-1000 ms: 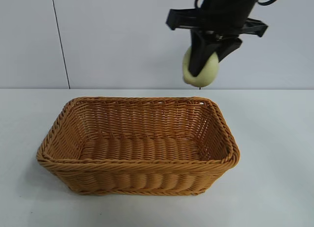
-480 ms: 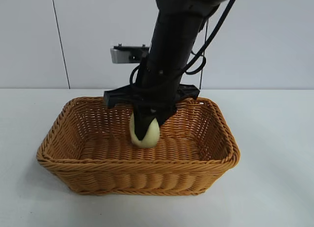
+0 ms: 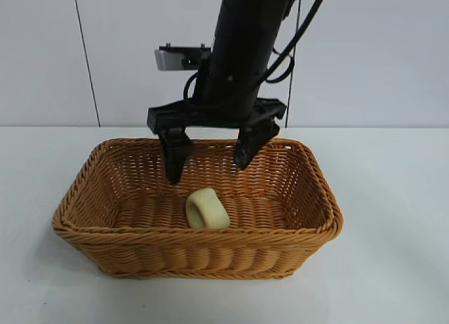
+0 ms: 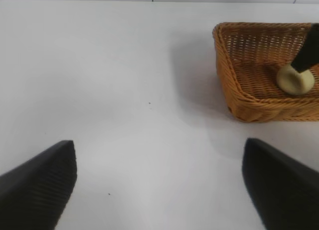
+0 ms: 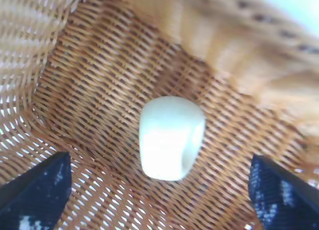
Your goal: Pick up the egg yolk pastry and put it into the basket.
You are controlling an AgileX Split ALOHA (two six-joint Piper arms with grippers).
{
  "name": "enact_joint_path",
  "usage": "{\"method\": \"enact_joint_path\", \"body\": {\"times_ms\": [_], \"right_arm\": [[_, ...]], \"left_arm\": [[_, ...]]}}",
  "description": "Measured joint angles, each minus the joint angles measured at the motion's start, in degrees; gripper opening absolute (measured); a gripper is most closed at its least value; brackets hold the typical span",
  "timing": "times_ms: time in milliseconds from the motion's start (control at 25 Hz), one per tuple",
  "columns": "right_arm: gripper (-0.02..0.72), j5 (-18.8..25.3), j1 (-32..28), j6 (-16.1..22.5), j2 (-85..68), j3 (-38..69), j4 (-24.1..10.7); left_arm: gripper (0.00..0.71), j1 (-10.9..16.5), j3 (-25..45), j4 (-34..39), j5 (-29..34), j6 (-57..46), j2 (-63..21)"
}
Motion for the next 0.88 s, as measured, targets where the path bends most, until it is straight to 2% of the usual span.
{"method": "enact_joint_path", "body": {"times_ms": [160,640,880], "right_arm": [[0.676,1.26,-5.54,0.07,-0.07,-1.61,-0.24],[0.676,2.87,-28.7,0.02,-0.07,-1.61,-0.84],[0.676,2.9,-35.18,-0.19,-0.07,-1.61,-1.0]], "left_arm": [[0.695,0.0,0.0,0.0,0.0,0.0,0.0],[0.695,0.0,0.0,0.0,0.0,0.0,0.0],[0.695,0.0,0.0,0.0,0.0,0.0,0.0]]}}
